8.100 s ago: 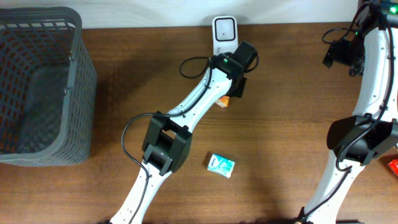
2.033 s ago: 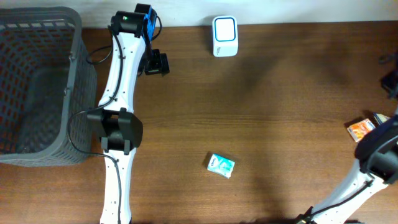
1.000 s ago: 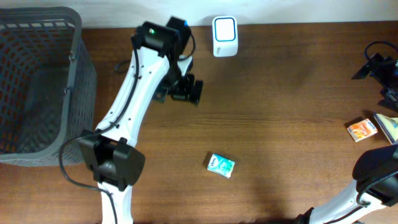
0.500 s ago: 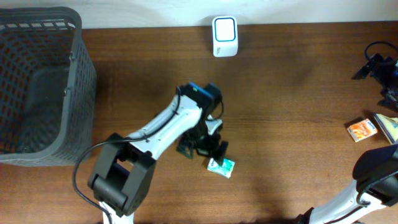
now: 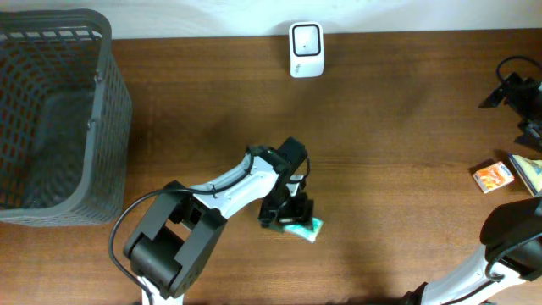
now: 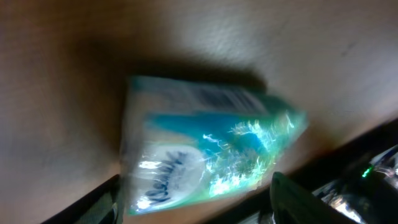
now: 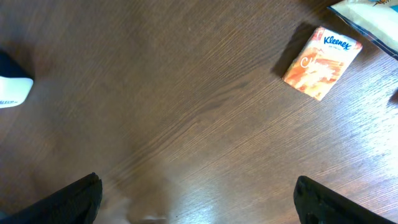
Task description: Scan the item barcode
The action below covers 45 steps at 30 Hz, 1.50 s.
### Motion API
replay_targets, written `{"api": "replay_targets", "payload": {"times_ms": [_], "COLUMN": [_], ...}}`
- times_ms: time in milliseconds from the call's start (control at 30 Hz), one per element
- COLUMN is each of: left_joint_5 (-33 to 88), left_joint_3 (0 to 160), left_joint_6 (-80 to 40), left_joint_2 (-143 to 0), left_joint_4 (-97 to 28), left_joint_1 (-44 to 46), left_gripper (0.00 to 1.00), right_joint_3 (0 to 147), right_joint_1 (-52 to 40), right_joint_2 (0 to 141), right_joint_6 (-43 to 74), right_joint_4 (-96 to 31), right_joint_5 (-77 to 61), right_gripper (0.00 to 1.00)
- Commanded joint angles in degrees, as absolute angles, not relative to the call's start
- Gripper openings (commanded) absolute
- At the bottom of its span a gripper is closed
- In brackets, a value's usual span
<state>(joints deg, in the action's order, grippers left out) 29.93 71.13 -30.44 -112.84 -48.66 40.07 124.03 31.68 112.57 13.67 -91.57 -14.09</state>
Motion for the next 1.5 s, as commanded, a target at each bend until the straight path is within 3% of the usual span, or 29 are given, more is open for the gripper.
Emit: {"api": "replay_targets", "payload": {"times_ms": [0,133,200,333,600,733,800,1033,1167,1300,1467], "left_joint_5": [26.33,17.47,12.43,15.25,17.41,19.64,23.44,32.45,32.40,32.60,32.62], "left_joint_3": [70.46,70.46,70.46,72.82,93.19,89.60,84.60,68.14,67.31,67.31,67.24], "left_joint_6": [-33.87,-33.85,-33.80,-27.18,-23.94,-26.59,-27.40,-36.58,-38.20,-41.98,-46.33], "left_joint_2": [-113.14,-113.14,-113.14,-112.77,-107.94,-107.98,-107.98,-107.98,-107.98,-107.98,-108.07], "left_joint_4": [-41.47,-31.81,-24.23,-18.39,-58.96,-70.26,-68.45,-48.95,-47.46,-45.23,-41.36], "left_joint_1": [39.97,39.97,39.70,37.15,28.51,30.55,33.12,39.29,39.27,39.33,39.46], "left_gripper": [0.69,0.70,0.77,0.75,0.73,0.76,0.78,0.71,0.71,0.58,0.59], "right_joint_3": [124.16,124.16,124.16,124.16,124.16,124.16,124.16,124.16,124.16,124.16,124.16], "right_joint_1": [31.79,31.79,31.79,31.79,31.79,31.79,31.79,31.79,31.79,31.79,31.79], "right_joint_2": [112.95,112.95,112.95,112.95,112.95,112.95,112.95,112.95,112.95,112.95,112.95], "right_joint_6": [13.54,13.54,13.54,13.54,13.54,13.54,13.54,13.54,13.54,13.54,13.54], "right_joint_4": [-91.68,-91.68,-91.70,-91.68,-91.70,-91.70,-91.70,-91.70,-91.68,-91.68,-91.70], "right_joint_5": [-14.39,-14.39,-14.39,-14.39,-14.39,-14.39,-14.39,-14.39,-14.39,-14.39,-14.39], "right_gripper": [0.98,0.98,0.98,0.98,0.98,0.98,0.98,0.99,0.98,0.98,0.98]}}
